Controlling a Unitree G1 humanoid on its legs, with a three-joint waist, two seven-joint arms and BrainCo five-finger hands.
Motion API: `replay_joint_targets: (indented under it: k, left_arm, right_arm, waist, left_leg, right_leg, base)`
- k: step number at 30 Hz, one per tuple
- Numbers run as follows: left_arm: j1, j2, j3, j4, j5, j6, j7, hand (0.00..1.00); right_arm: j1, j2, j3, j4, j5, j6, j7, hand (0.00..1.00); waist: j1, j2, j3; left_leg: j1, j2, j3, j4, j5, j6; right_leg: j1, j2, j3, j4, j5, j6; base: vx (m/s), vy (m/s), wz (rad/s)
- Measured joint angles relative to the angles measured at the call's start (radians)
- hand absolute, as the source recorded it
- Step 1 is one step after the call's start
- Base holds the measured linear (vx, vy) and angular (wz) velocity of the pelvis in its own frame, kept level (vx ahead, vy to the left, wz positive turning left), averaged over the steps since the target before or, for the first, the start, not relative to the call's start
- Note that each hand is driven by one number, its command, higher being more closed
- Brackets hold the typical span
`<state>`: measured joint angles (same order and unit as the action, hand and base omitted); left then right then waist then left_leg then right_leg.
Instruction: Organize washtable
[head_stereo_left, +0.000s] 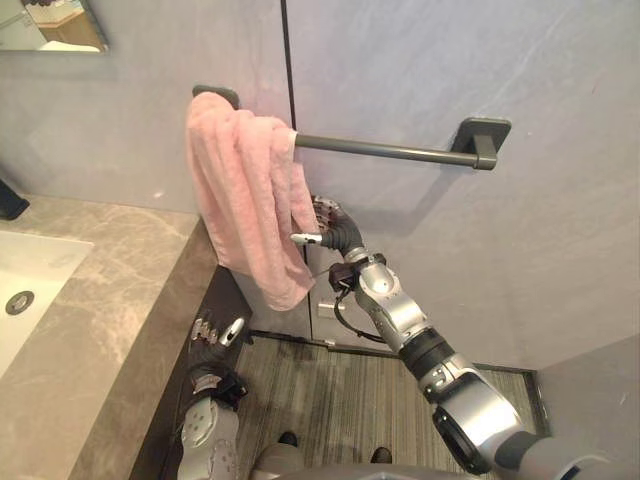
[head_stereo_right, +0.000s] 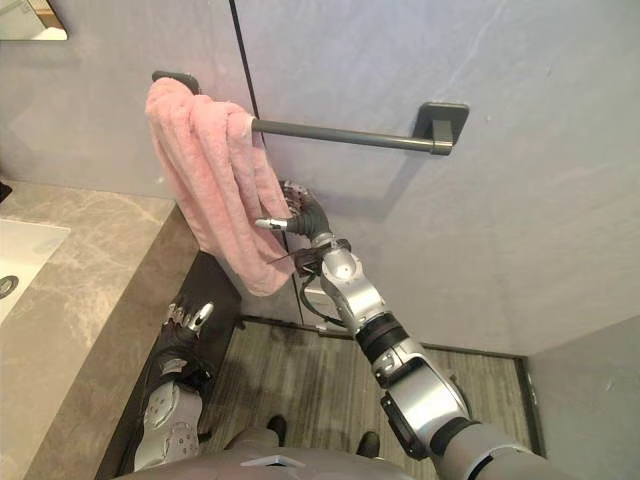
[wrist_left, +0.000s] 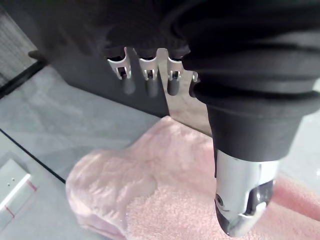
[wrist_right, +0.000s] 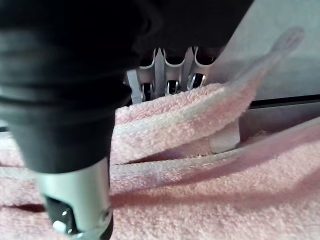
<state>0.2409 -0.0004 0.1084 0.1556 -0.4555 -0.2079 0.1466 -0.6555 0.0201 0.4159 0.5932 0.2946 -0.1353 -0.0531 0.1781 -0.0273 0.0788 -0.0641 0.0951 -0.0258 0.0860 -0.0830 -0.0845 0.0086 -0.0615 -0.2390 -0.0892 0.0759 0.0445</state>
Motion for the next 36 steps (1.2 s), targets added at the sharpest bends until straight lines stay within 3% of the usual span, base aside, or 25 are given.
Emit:
replay_joint_targets:
  k: [4, 23, 36]
  left_arm:
    - [0.0, 0.0, -0.017, -0.001, -0.008, 0.0, 0.002, 0.0]
    - [0.004, -0.001, -0.015, -0.003, -0.038, 0.0, 0.022, 0.0]
    - [0.001, -0.002, 0.017, -0.005, -0.037, 0.0, 0.02, 0.0]
  right_arm:
    - [-0.019, 0.021, 0.018, 0.0, 0.0, 0.015, 0.0, 1.0]
    - [-0.003, 0.063, -0.034, 0.0, 0.001, 0.014, -0.03, 1.0]
    - [0.057, 0.054, -0.188, -0.006, 0.0, -0.038, -0.036, 1.0]
  waist:
    - [0.027, -0.004, 0.003]
    - [0.027, -0.009, 0.007]
    - [0.02, -0.003, 0.028]
  left_leg:
    - [-0.006, 0.0, -0.012, 0.003, 0.002, -0.003]
    - [-0.002, 0.001, -0.006, 0.004, 0.007, -0.009]
    - [0.016, -0.002, 0.022, -0.001, 0.004, -0.005]
  right_leg:
    - [-0.002, 0.0, -0.009, 0.0, 0.0, 0.0]
    - [-0.007, 0.001, 0.008, 0.0, 0.0, 0.0]
    - [-0.01, -0.008, 0.036, 0.009, 0.001, 0.002]
  base:
    - [0.01, -0.005, 0.08]
    - [0.0, 0.002, 0.01]
    - [0.0, 0.013, -0.07]
